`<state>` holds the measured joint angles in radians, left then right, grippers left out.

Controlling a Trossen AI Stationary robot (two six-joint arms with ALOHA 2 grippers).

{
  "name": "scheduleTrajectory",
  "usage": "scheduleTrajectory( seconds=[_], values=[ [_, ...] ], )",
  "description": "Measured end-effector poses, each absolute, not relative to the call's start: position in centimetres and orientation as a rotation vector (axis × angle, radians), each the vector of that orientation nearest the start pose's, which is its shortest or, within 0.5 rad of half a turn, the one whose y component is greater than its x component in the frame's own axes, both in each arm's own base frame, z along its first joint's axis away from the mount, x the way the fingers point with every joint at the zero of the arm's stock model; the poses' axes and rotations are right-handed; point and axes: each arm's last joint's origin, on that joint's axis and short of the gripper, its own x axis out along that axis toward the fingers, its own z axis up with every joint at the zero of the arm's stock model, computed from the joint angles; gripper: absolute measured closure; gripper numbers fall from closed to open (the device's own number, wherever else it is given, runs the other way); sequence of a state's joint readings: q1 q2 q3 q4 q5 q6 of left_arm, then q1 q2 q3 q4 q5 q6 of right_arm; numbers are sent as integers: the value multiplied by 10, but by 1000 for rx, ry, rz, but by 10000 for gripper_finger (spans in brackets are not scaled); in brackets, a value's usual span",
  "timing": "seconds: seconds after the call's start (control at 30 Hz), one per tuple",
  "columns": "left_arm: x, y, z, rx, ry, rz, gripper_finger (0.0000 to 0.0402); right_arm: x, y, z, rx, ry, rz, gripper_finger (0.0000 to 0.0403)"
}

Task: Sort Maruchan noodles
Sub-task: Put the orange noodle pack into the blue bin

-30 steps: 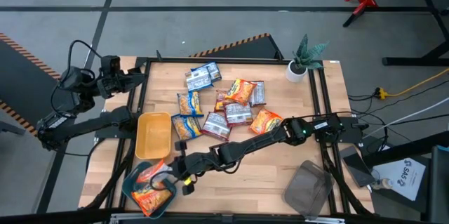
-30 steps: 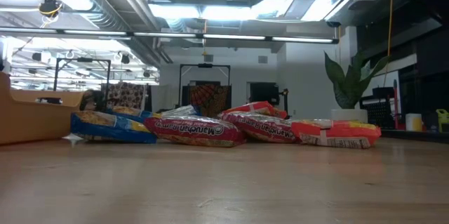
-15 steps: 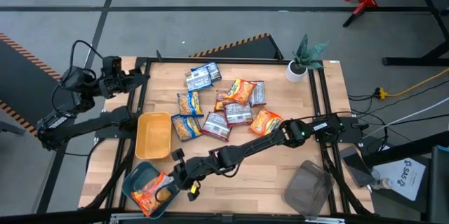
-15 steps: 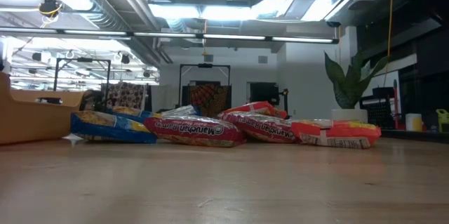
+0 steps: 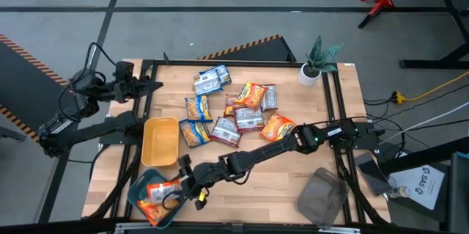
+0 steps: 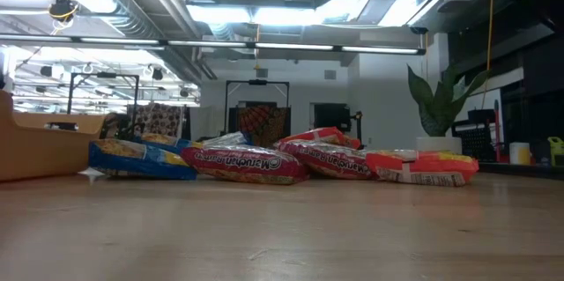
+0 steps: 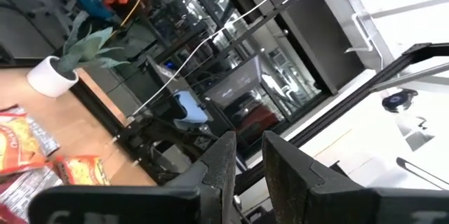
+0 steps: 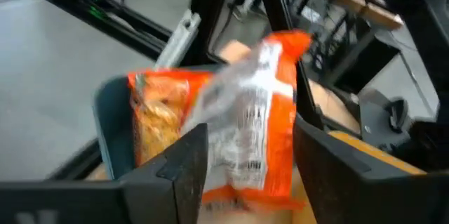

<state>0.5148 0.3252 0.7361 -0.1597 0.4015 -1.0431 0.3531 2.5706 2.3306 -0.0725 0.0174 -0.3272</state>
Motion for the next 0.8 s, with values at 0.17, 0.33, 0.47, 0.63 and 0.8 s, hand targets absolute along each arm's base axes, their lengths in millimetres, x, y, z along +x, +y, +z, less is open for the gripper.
scheduleTrajectory(
  seconds=[0.17, 0.33, 0.47, 0.63, 0.8],
  values=[
    [60, 21, 362, -940, -239, -2, 335, 550, 207, 220, -391, 204, 434, 211],
    [61, 22, 353, -979, -164, 43, 335, 552, 200, 219, -390, 213, 429, 228],
    [62, 22, 340, -1042, -50, 107, 335, 554, 194, 217, -392, 247, 353, 236],
    [61, 21, 322, -1127, 124, 173, 335, 546, 186, 222, -231, 387, -4, 237],
    [59, 19, 314, -1130, 202, 194, 335, 541, 184, 223, 245, 494, 28, 237]
  ],
)
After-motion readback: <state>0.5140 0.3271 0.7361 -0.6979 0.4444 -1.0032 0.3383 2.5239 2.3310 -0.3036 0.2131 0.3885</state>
